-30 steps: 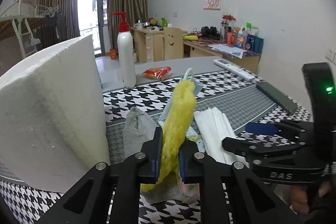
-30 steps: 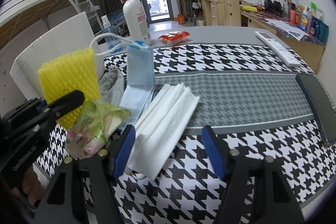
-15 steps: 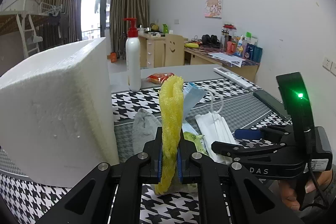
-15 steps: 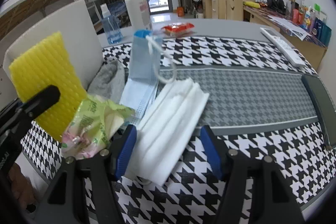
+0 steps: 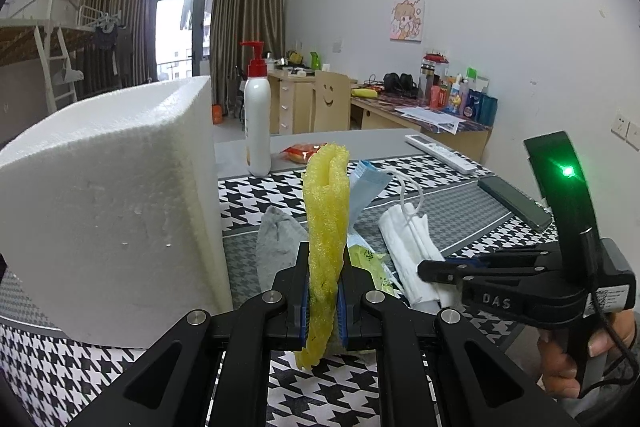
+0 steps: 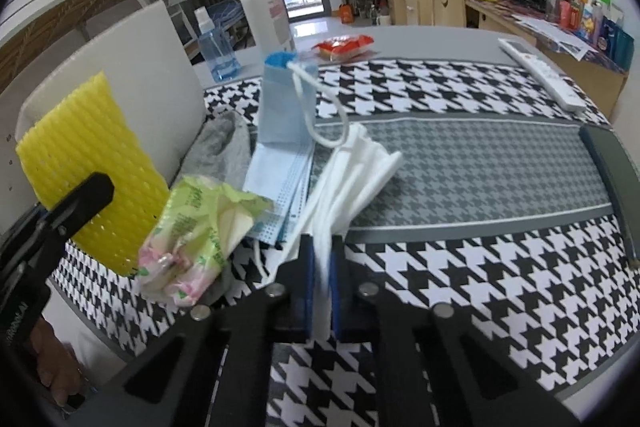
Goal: Organize soft objects
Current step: 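Carry the yellow sponge over the foam box while the right tool lifts the cloth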
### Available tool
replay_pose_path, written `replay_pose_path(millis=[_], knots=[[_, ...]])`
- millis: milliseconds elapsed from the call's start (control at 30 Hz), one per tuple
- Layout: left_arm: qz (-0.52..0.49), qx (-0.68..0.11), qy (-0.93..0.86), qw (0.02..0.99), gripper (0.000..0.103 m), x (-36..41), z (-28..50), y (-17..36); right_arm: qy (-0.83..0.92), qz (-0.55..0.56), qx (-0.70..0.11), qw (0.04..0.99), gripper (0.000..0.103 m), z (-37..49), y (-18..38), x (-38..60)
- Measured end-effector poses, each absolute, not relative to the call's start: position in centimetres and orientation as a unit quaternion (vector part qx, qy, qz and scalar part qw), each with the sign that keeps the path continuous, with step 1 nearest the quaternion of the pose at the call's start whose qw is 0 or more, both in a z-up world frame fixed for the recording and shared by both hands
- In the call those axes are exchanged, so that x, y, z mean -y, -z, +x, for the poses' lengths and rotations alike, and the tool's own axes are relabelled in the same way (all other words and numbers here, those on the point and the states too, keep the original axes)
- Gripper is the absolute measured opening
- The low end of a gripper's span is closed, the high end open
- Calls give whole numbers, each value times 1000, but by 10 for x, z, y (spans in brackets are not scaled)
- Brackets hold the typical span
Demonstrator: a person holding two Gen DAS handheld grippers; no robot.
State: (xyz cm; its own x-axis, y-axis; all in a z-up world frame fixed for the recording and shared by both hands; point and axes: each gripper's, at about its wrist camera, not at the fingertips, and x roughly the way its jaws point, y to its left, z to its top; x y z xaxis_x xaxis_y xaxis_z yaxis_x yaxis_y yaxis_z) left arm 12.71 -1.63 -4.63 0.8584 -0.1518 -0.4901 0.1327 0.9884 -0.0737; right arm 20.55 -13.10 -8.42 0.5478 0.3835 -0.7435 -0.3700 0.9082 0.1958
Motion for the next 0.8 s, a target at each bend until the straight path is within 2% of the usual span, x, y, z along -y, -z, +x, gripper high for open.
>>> replay_pose_path(millis=[800], knots=[[-5, -204, 49, 978, 11, -1, 92, 14, -195, 19, -332, 923, 9, 162, 20, 154]])
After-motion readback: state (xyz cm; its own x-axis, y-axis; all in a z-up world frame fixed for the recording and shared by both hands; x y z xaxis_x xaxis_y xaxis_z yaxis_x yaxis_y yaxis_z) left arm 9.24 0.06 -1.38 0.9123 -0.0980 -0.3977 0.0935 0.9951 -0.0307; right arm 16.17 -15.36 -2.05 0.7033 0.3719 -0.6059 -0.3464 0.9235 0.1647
